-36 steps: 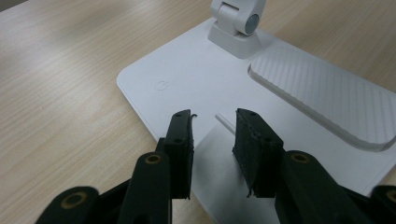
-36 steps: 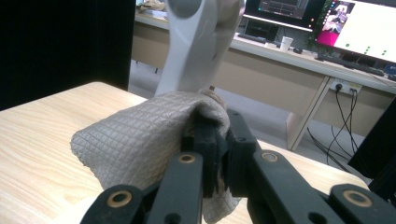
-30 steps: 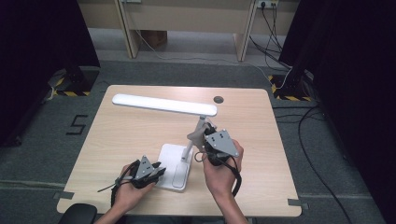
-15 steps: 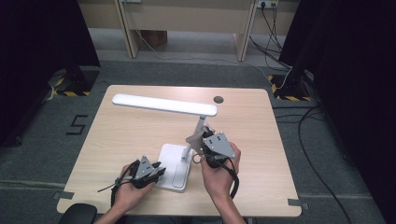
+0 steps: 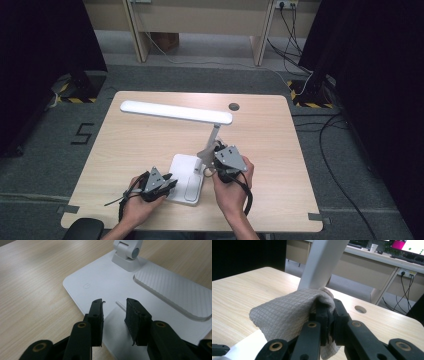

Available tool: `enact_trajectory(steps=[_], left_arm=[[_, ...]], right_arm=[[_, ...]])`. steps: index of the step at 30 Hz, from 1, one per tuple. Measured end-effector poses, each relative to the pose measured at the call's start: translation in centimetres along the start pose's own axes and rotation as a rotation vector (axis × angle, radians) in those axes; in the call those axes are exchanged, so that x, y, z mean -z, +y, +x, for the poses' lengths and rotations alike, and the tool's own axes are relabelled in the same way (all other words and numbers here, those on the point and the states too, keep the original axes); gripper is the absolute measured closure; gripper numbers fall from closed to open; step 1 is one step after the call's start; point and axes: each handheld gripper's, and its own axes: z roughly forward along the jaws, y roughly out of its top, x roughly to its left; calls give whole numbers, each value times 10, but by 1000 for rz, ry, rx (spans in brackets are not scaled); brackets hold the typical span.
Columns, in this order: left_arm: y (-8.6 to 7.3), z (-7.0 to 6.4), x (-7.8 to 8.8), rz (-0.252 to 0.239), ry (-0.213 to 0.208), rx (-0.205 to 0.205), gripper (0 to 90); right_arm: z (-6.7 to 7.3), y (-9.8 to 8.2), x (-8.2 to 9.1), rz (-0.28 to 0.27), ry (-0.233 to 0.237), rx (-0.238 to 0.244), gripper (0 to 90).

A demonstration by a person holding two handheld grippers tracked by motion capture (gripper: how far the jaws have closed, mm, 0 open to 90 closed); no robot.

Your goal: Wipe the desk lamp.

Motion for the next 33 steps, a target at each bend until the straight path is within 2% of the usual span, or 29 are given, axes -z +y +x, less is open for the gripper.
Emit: enact_trajectory(steps=[4, 14, 18, 22, 23, 24, 33], left_arm=[[0, 0, 0, 0, 0, 0, 656], [0, 0, 0, -1, 0, 2, 656], [0, 0, 0, -1, 1, 1, 656], [0, 0, 0, -2, 1, 3, 656], [0, 0, 0, -2, 1, 4, 656], [0, 0, 0, -2, 1, 3, 656], [-1, 0, 0, -4, 3, 2, 656]], right_arm=[[0, -3, -2, 7, 0, 16, 860], [5, -11, -6, 30, 11, 4, 859], [6, -13, -7, 38, 11, 22, 859], [7, -15, -8, 48, 14, 25, 859], [8, -16, -9, 50, 15, 10, 859], [8, -17, -10, 47, 13, 23, 860], [11, -24, -14, 73, 23, 24, 859]])
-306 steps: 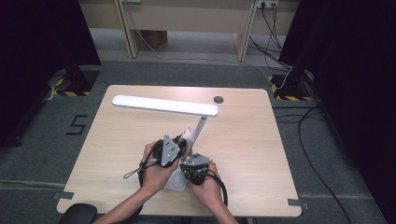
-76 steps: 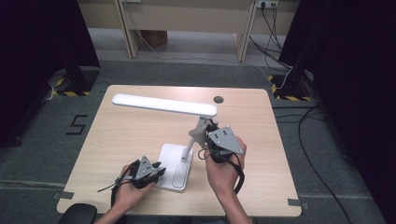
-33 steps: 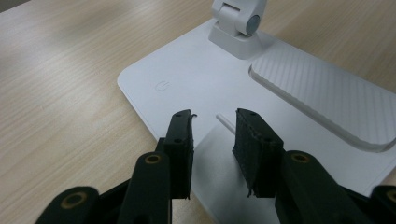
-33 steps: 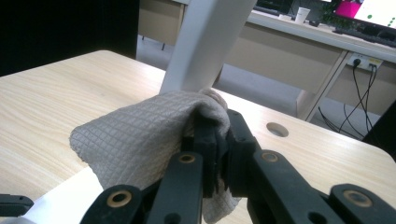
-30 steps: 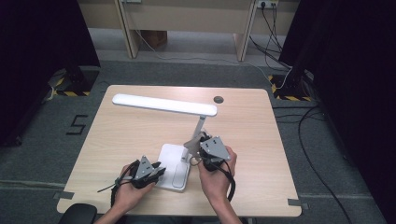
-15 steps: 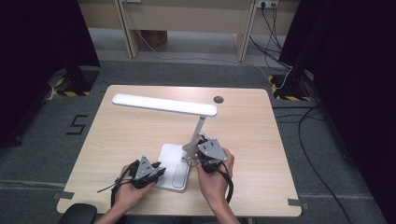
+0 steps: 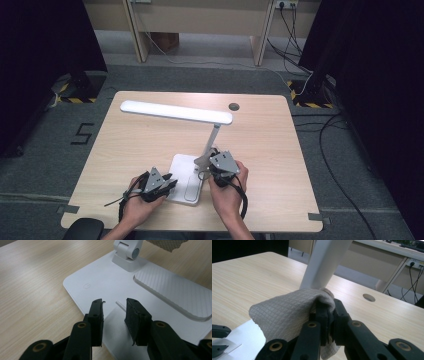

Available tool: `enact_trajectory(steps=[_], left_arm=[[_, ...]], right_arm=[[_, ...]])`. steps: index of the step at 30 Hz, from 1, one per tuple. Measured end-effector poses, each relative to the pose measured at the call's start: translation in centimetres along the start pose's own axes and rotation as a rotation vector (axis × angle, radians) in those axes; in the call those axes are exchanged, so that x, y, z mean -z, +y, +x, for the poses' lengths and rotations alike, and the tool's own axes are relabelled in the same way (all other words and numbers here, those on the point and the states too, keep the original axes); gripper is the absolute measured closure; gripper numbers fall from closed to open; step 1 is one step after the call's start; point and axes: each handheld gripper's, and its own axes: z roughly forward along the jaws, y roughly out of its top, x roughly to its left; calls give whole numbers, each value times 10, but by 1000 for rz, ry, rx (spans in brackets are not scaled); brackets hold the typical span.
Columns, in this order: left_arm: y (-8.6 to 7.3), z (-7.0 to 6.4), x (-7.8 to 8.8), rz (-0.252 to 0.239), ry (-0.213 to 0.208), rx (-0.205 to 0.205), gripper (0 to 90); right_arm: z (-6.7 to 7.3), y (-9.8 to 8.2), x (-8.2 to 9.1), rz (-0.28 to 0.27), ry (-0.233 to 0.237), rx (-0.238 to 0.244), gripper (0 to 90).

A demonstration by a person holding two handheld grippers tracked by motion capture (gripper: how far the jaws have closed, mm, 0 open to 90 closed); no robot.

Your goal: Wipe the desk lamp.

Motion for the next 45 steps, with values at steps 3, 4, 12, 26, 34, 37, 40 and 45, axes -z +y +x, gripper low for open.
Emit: enact_trajectory(steps=[3, 4, 12, 26, 34, 37, 40, 45], left_arm=[[0, 0, 0, -1, 0, 0, 656], [0, 0, 0, -1, 1, 0, 656], [0, 0, 0, -2, 1, 1, 656], [0, 0, 0, -3, 3, -2, 657], [0, 0, 0, -3, 3, -1, 657], [0, 0, 0, -4, 3, 0, 657], [0, 0, 0, -4, 2, 0, 657], [-1, 0, 0, -4, 2, 1, 657]], right_arm=[[1, -2, -2, 6, 4, -6, 860], [2, -3, -2, 13, 4, -3, 859], [5, -10, -6, 32, 16, -6, 859], [14, -23, -17, 82, 24, 7, 859], [18, -31, -22, 111, 33, 21, 859], [20, -34, -24, 123, 40, 23, 859], [21, -38, -27, 137, 49, 32, 859], [22, -43, -33, 160, 67, 53, 858]])
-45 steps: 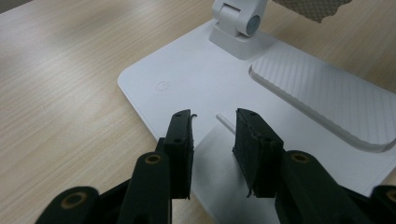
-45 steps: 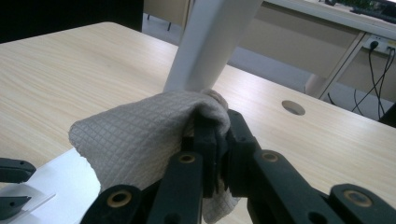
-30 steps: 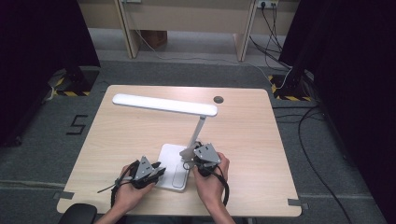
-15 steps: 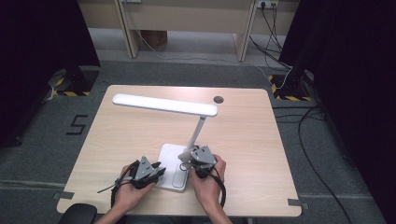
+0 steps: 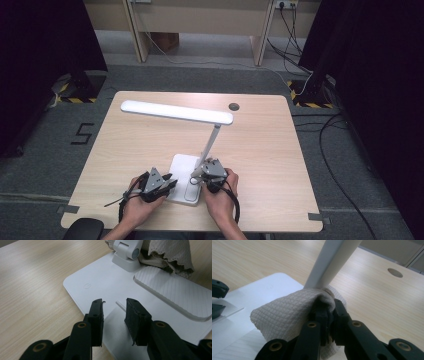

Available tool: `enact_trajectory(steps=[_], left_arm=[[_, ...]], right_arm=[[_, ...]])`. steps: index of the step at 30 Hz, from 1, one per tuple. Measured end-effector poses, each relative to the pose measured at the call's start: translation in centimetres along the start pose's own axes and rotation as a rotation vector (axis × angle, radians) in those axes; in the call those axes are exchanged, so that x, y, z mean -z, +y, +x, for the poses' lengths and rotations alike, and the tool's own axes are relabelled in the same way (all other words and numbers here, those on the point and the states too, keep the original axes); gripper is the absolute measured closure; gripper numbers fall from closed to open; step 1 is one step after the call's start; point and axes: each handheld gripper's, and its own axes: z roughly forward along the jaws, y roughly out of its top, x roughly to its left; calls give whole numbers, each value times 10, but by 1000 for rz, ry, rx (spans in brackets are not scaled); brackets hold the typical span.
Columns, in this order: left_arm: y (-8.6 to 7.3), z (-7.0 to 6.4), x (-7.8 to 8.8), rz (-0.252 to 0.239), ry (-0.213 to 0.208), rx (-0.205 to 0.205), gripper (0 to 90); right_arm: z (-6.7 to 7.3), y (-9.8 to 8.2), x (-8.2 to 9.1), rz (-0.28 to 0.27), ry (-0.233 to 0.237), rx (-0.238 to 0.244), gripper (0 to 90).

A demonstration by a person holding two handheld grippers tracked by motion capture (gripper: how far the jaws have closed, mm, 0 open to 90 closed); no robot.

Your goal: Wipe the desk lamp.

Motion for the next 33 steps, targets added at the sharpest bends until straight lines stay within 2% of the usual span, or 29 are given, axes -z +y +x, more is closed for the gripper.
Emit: enact_trajectory(steps=[7, 17, 28, 33], left_arm=[[0, 0, 0, -1, 0, 1, 658], [-1, 0, 0, -1, -3, 4, 659], [-1, 1, 0, -4, -4, 7, 659], [-1, 0, 0, -5, -3, 6, 663]], right_arm=[[-1, -8, -9, 30, 23, -2, 856], [-4, -8, -12, 40, 56, -16, 857], [-17, -8, -18, 39, 67, -48, 853], [-15, -12, -22, 70, 121, -46, 856]])
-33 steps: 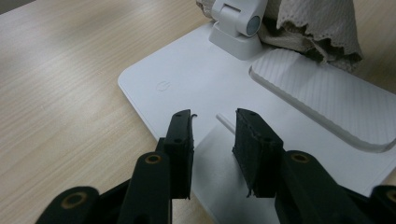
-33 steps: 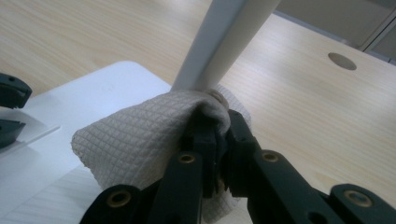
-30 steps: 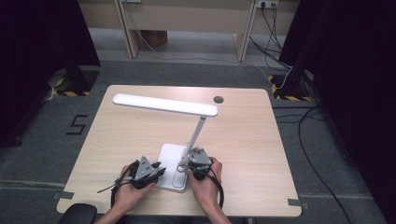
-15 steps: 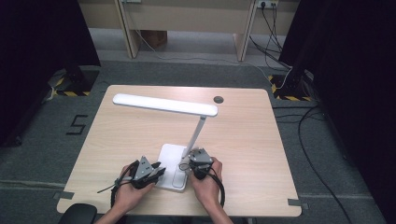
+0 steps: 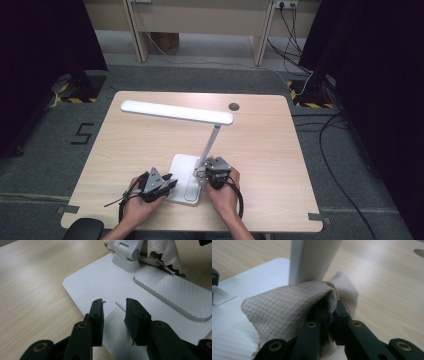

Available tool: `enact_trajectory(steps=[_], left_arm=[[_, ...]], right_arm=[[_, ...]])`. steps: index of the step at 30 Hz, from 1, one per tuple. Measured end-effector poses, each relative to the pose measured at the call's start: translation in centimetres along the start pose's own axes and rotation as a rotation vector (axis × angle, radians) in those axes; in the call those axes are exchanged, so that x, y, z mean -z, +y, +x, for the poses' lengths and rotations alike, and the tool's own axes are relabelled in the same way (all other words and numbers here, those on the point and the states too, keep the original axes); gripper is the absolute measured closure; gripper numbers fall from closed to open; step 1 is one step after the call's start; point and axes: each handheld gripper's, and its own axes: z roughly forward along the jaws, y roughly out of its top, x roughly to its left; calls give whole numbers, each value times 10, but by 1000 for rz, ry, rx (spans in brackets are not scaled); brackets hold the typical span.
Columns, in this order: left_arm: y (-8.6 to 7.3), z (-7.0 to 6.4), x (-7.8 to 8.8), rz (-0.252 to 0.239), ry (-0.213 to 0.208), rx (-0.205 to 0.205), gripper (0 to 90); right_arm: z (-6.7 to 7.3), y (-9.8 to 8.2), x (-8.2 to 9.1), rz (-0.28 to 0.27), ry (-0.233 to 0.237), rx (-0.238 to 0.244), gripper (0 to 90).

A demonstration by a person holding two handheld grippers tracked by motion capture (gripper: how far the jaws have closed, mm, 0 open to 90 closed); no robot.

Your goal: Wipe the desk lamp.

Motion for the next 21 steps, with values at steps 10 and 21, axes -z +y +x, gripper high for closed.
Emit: enact_trajectory(steps=[10, 21], left_arm=[[0, 0, -1, -6, 0, 1, 669], [0, -1, -1, -8, 1, 3, 671]], right_arm=[[-2, 1, 2, 43, 53, 5, 860], [6, -7, 20, 84, 146, 14, 861]])
